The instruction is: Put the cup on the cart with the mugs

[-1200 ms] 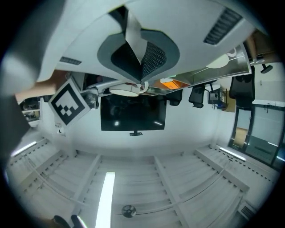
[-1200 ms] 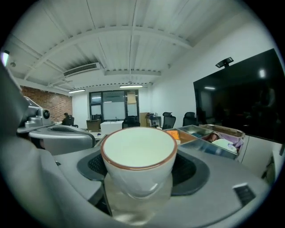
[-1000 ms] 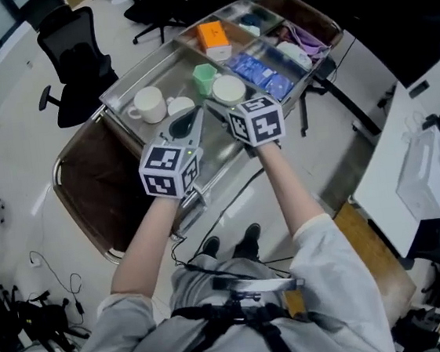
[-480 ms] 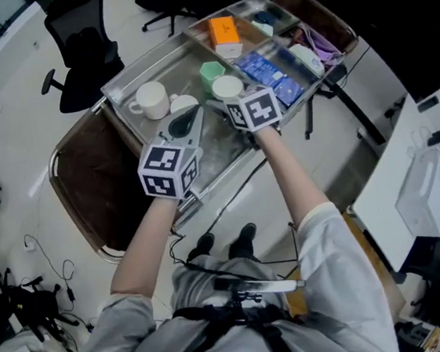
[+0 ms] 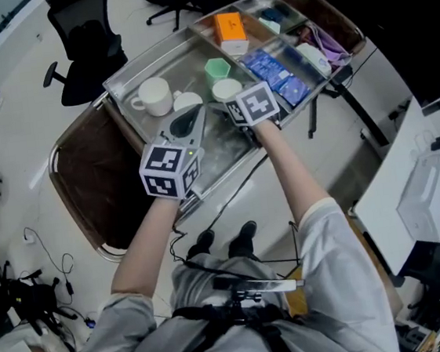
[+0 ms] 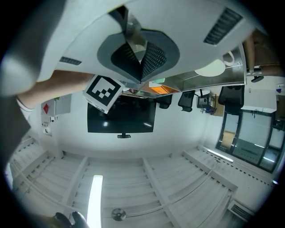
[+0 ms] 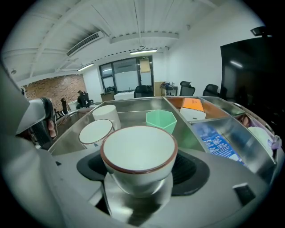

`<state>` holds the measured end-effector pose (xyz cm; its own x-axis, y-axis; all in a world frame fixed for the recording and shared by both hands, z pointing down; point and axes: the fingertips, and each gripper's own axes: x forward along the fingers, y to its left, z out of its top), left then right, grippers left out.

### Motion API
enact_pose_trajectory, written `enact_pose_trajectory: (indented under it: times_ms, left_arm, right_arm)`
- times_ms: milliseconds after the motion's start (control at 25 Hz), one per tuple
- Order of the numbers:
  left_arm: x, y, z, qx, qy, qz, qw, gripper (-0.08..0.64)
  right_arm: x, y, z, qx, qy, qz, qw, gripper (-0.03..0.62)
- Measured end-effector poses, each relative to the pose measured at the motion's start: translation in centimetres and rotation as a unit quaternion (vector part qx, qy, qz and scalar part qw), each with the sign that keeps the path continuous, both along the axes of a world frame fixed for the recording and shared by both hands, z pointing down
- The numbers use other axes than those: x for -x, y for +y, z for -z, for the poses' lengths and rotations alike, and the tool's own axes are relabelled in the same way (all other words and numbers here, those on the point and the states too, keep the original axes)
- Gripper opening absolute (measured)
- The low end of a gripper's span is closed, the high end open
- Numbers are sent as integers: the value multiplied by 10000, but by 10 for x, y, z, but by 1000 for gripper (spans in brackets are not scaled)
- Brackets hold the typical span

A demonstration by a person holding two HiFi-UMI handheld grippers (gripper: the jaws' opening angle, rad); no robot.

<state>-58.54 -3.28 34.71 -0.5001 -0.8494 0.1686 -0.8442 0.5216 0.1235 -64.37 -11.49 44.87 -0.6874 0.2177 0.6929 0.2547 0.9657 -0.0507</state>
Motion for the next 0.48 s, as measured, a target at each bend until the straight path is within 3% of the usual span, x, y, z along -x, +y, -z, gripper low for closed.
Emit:
enact_pose_trajectory:
  times_ms: [480]
  left_arm:
    - [3, 5, -6, 107, 10, 21, 9999, 5]
  right_arm:
    - [0, 1, -20, -71, 170, 92, 9998, 411]
